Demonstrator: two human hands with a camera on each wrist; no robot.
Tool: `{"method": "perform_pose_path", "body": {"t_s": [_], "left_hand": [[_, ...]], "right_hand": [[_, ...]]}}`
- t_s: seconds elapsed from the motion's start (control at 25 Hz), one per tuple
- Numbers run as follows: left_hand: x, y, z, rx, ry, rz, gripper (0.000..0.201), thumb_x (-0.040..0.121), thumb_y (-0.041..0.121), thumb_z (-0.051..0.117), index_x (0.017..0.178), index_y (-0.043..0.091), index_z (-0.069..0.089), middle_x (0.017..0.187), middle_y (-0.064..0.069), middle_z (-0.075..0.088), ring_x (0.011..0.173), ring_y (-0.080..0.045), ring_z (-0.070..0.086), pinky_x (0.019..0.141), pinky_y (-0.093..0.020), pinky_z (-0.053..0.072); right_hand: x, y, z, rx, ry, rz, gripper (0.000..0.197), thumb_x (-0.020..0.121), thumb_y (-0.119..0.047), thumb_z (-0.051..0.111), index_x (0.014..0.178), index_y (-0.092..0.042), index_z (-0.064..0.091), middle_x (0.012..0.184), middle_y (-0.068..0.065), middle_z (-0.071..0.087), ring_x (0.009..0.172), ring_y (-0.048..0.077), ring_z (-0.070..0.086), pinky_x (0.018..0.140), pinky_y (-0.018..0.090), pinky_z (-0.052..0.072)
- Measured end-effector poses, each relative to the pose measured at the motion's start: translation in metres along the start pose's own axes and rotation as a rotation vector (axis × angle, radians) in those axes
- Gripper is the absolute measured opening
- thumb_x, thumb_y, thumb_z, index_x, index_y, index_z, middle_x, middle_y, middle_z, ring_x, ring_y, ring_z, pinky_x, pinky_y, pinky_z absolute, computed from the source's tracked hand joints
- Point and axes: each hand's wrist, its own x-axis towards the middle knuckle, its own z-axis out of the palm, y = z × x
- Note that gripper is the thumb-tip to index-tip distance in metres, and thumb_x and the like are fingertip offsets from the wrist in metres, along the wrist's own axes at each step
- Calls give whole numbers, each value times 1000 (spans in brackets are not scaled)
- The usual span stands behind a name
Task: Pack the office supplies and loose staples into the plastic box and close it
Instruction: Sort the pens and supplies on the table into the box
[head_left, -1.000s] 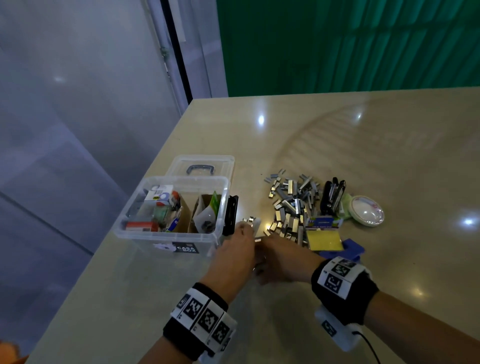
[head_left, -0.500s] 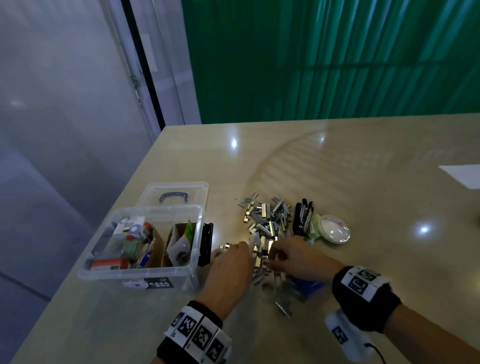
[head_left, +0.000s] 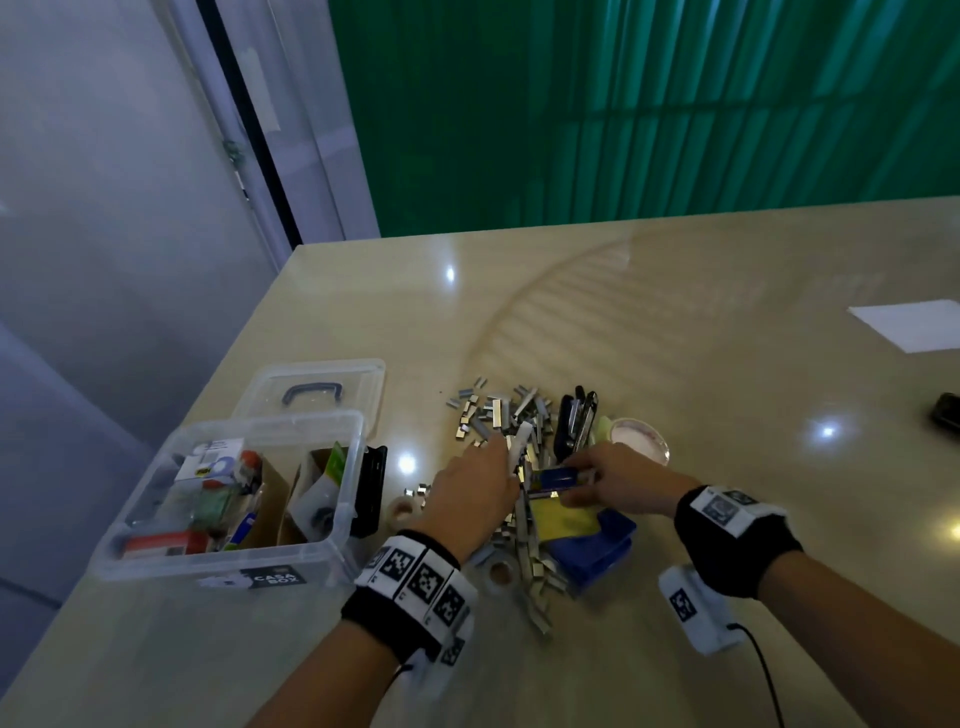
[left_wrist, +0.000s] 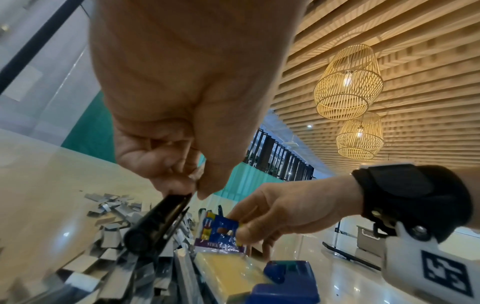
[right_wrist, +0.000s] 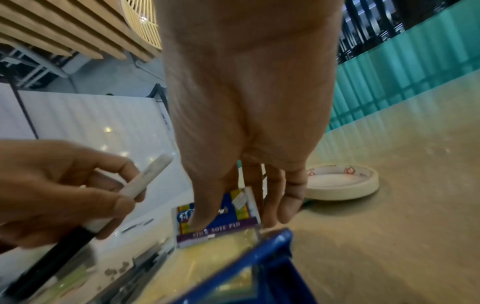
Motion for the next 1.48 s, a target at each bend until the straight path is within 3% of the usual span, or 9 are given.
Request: {"method": "perform_pose_path", "body": {"t_s": [0.12, 0.24, 0.4, 0.52, 0.68, 0.96, 1.12, 1.28, 1.48], "left_hand": [[5, 4, 2, -29, -22, -9, 25, 92, 30, 53, 111, 14, 52, 103, -10, 63, 90, -30, 61, 69, -35, 44], [8, 7, -4, -52, 18, 12, 19, 93, 32, 51, 99, 15, 53, 92, -7, 62, 77, -23, 58, 63, -32, 41], [15, 15, -20, -231, 128, 75, 21, 101, 26, 45, 89, 11, 52, 74, -2, 56, 58, -16, 48, 52, -28, 32], [15, 17, -38, -394, 185, 134, 26, 100, 25, 55, 79, 10, 58, 67, 0, 53, 54, -10, 45, 49, -17, 33], [5, 11, -64, -388, 235, 123, 34, 93, 39, 64, 79, 9, 73, 82, -10, 56, 79, -18, 53, 64, -26, 36], [-51, -52, -129, -584, 490, 36, 3, 94, 26, 64, 92, 24, 66, 84, 7, 67, 74, -2, 62, 63, -12, 45], [-86, -124, -147, -572, 560, -137, 17, 102, 31, 52, 89, 28, 63, 82, 4, 70, 73, -9, 68, 62, -26, 55], [-110, -169, -139, -518, 540, -162, 25, 101, 22, 55, 80, 13, 67, 69, -1, 70, 63, -14, 69, 62, -37, 60], [-125, -197, -124, -461, 533, -146, 22, 93, 12, 61, 72, 12, 67, 67, 2, 65, 65, -12, 63, 61, -24, 53]], "right_hand": [[-2, 12, 6, 38, 84, -24, 11, 91, -22, 72, 102, -20, 77, 93, -6, 71, 86, 12, 65, 77, 28, 50], [-13, 11, -16, 160, 168, -16, 15, 96, -21, 67, 83, -25, 74, 70, -15, 64, 63, 3, 58, 64, 24, 45], [-26, 0, -51, 600, 193, 11, 15, 104, -21, 55, 100, -11, 65, 92, 19, 66, 74, 25, 67, 69, 36, 61], [-22, -11, -61, 652, 230, 9, 16, 105, -18, 53, 106, -5, 62, 95, 29, 64, 73, 32, 68, 68, 48, 63], [-16, -37, -60, 712, 262, -34, 11, 103, -6, 52, 113, -5, 58, 95, 29, 64, 64, 26, 66, 62, 47, 63], [4, -116, -52, 772, 234, -237, 36, 94, 18, 46, 113, -4, 68, 99, 14, 70, 87, 32, 68, 75, 51, 62], [29, -180, -40, 813, 112, -320, 25, 96, 12, 49, 100, 4, 72, 92, 14, 69, 89, 23, 67, 83, 45, 61], [49, -238, -21, 677, -2, -429, 28, 95, 10, 51, 94, -4, 76, 99, 20, 74, 94, 28, 73, 86, 40, 61], [69, -262, 3, 92, 9, -550, 19, 76, -5, 77, 91, -17, 79, 86, -7, 75, 84, 6, 70, 83, 35, 59]]}}
